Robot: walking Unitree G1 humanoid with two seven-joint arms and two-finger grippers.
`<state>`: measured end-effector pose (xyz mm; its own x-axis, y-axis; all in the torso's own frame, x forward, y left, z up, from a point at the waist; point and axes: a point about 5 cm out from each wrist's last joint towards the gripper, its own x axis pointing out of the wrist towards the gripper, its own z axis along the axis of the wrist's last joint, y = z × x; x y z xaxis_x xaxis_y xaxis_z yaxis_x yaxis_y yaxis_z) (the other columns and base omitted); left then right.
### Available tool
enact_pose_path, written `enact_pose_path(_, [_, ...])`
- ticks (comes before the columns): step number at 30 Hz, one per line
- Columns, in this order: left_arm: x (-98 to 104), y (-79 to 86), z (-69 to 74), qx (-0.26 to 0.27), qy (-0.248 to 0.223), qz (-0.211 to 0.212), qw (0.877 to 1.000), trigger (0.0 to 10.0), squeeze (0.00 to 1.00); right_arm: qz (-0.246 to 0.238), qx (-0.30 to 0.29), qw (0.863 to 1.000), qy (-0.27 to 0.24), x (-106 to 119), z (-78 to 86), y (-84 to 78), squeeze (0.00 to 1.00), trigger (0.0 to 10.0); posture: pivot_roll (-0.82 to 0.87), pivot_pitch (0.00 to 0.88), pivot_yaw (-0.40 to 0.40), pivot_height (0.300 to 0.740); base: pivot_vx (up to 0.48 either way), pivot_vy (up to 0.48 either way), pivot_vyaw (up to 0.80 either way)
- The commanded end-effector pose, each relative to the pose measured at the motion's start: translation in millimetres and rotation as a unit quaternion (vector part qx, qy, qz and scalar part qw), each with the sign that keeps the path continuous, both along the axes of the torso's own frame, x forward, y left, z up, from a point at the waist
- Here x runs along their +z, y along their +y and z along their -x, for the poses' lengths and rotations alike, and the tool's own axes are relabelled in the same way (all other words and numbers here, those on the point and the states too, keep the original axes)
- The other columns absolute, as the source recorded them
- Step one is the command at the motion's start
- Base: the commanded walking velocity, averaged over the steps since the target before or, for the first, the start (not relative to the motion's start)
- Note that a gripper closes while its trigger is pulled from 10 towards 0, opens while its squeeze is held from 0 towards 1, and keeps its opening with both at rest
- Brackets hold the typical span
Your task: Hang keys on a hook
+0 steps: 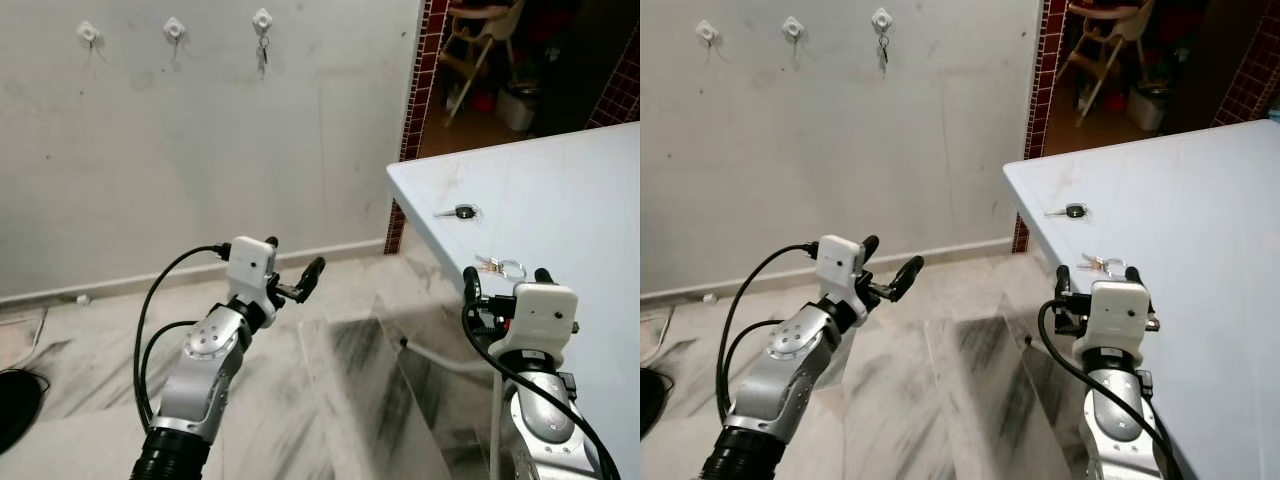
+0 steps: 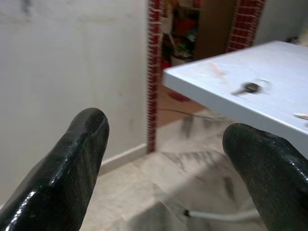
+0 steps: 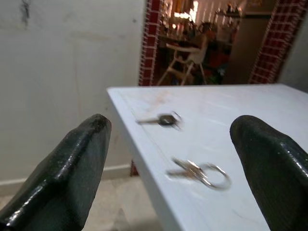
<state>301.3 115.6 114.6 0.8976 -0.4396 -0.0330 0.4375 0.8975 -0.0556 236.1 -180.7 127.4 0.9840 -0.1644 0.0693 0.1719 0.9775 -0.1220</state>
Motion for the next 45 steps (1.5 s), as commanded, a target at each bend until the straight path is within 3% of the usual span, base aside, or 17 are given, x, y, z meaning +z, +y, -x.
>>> enact_pose_path(1, [1.8,4.0,-1.9,0.009,0.002,-0.004,1.0,10.0,0.0,-0.002,0.008,1.0,-0.008,3.7,-1.3,5.0,0.0,10.0,0.01,0.0,0.031,0.74,0.0,0.0,0.0])
enact_pose_path(30, [-0.7,0.9,-2.1,0.0,0.017,0.007,1.0,10.0,0.0,0.002,0.009,1.0,0.0,1.9,-4.7,3.2,0.0,10.0,0.01,0.0,0.033,0.74,0.0,0.0,-0.08])
enact_pose_path(45, [-2.7,0.3,-1.7,0.001,0.025,0.005,1.0,10.0,0.0,0.004,0.011,1.0,0.003,0.8,-4.7,3.4,0.0,10.0,0.01,0.0,0.032,0.74,0.217,0.0,0.0])
